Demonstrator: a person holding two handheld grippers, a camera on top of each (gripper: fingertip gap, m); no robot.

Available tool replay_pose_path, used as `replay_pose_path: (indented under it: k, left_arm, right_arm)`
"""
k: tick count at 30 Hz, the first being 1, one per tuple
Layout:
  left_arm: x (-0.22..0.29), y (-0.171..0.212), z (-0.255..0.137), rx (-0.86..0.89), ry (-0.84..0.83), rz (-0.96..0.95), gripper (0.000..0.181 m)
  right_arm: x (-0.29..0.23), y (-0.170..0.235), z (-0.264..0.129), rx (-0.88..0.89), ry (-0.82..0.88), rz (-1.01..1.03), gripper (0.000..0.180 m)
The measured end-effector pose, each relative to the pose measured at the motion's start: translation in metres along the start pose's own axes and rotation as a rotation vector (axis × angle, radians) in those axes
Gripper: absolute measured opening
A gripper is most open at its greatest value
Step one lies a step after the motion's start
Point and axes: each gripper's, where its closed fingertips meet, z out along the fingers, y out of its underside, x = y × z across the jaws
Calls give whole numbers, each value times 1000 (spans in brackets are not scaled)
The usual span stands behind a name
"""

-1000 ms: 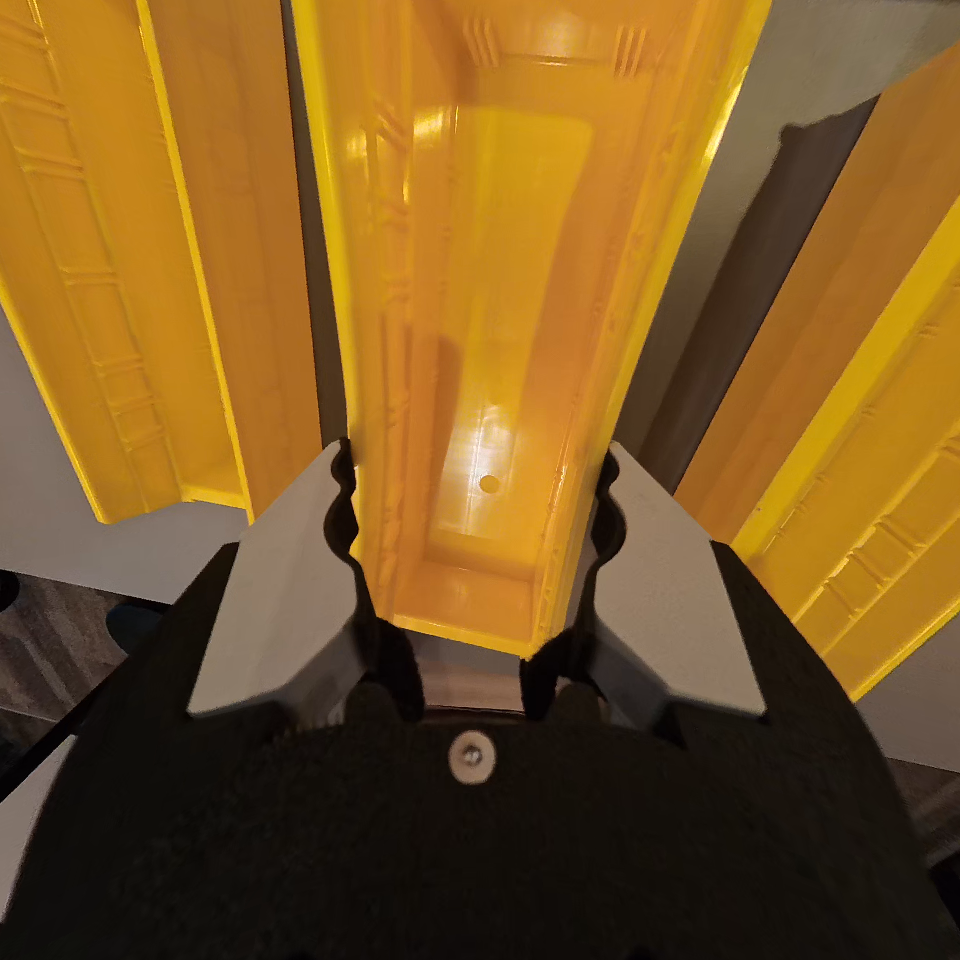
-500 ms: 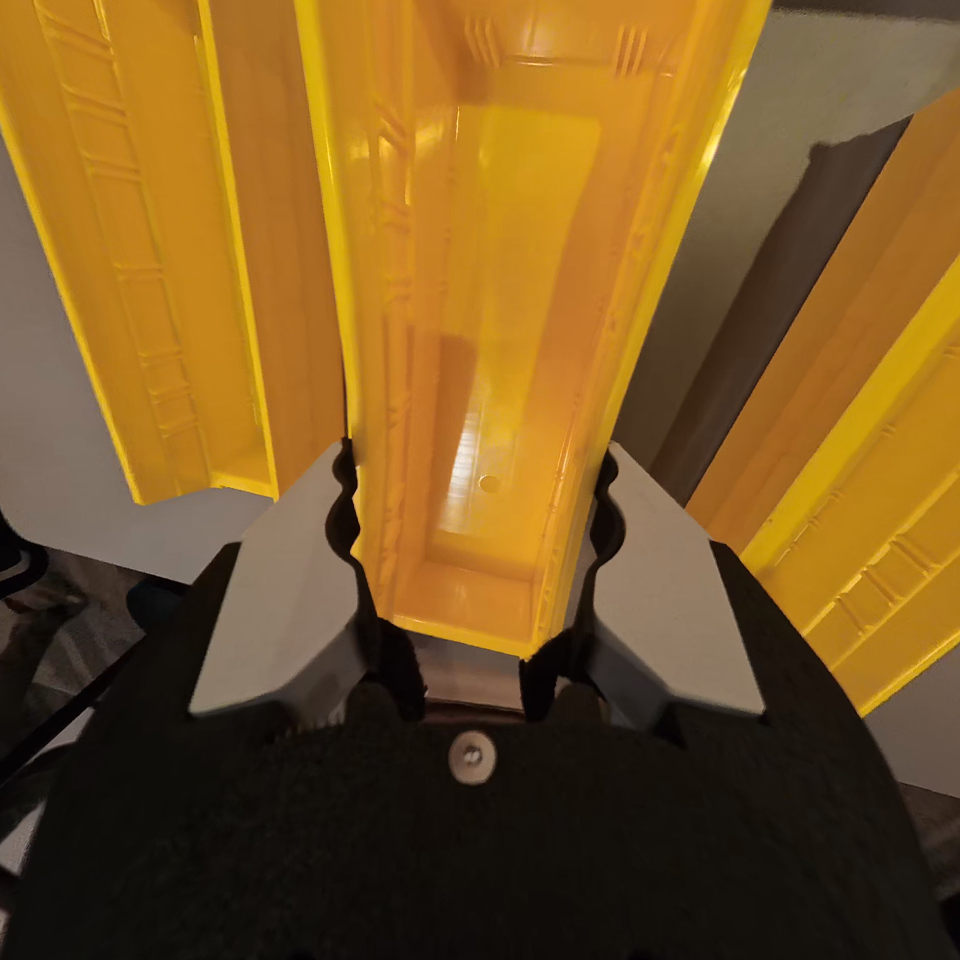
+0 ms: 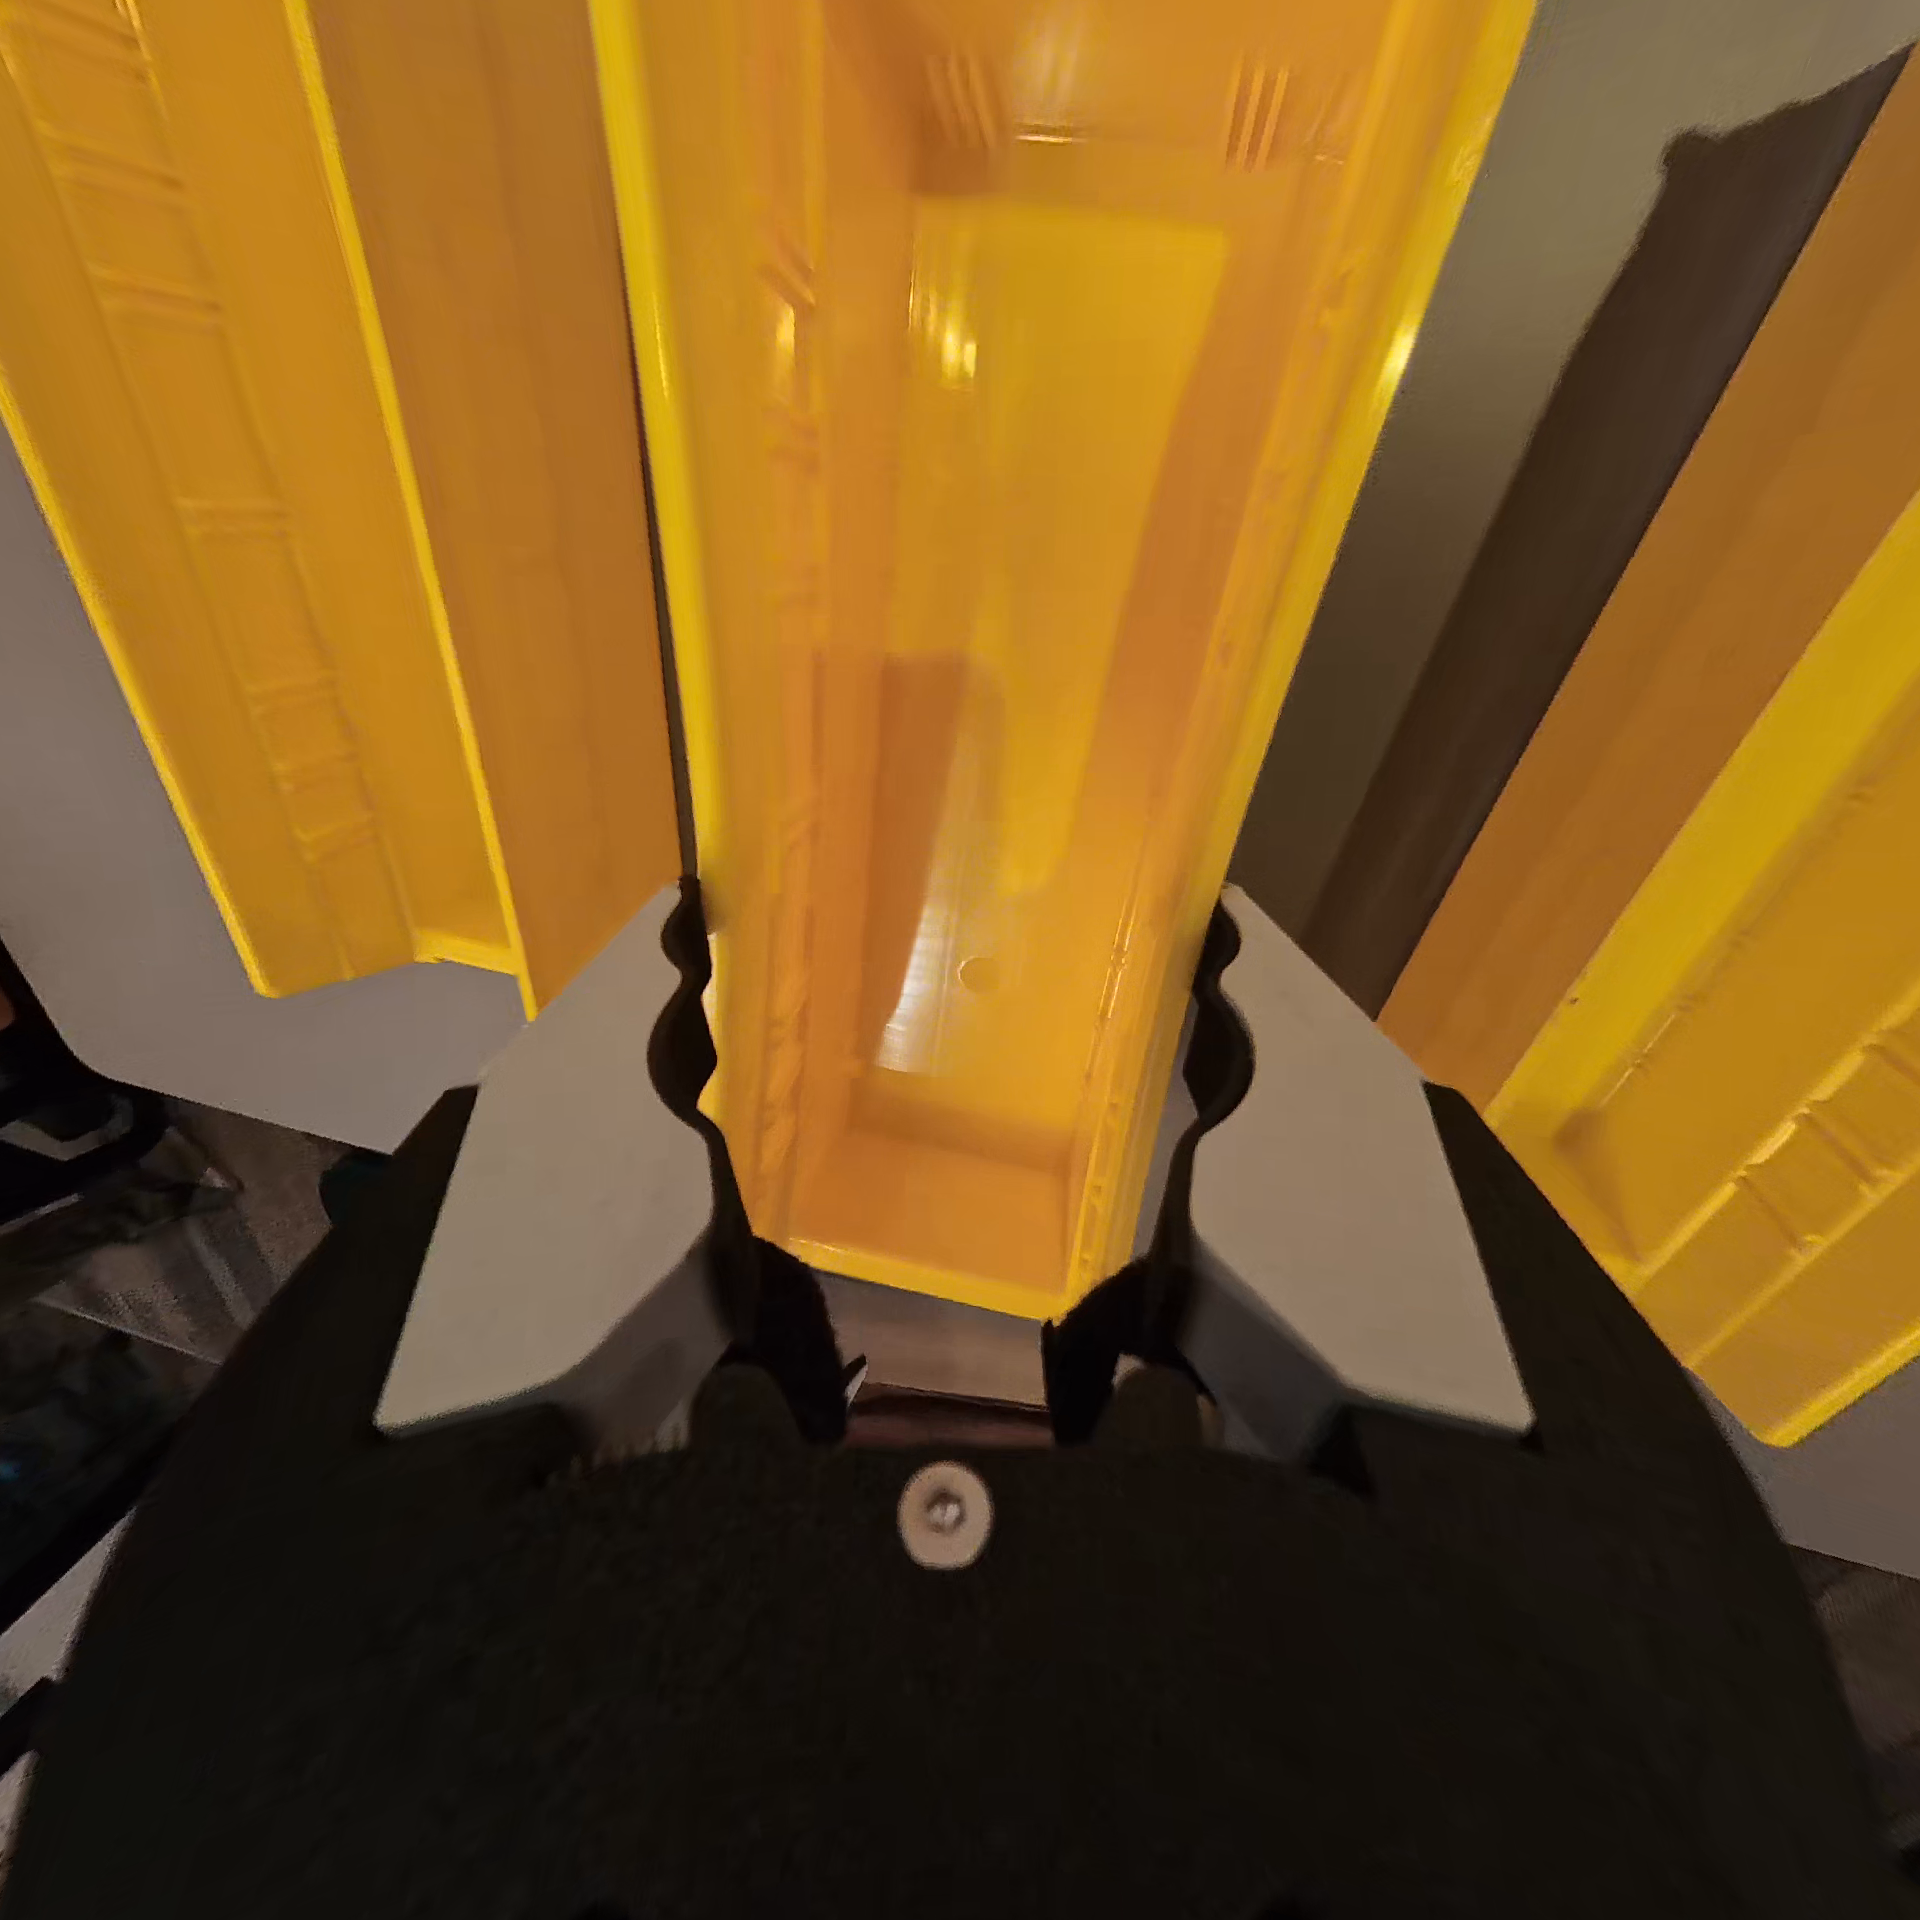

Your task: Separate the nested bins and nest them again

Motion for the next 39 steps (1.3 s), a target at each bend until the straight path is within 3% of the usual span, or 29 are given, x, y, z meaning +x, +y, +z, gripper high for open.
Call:
replay_pose_path:
  k: [7,11,14,20,22,23,28,39]
  left_arm:
    - [13,-32,42,81,45,-175,103]
    - [-18,-50,63,202,-146,-132,109]
    - [-15,-55,83,205,-114,-151,126]
    - [-9,-54,102,173,-296,-87,150]
    - [-15,-53,101,160,-374,-80,126]
    - [-18,-52,102,155,-385,-83,124]
    - [-23,-36,115,30,-380,-117,123]
    - [-27,-26,122,-27,-301,-173,119]
  right_arm:
    - [-9,-8,3,12,15,-8,94]
    - [-15,-4,10,-22,10,-17,95]
    - [-17,-3,13,-30,7,-13,95]
    - [-24,-2,15,-49,-17,5,95]
    - [-22,-1,14,-56,0,-5,95]
    - [-20,-2,14,-53,11,-8,95]
    - [-18,-3,10,-50,0,13,95]
    - [-16,-7,15,-63,10,31,96]
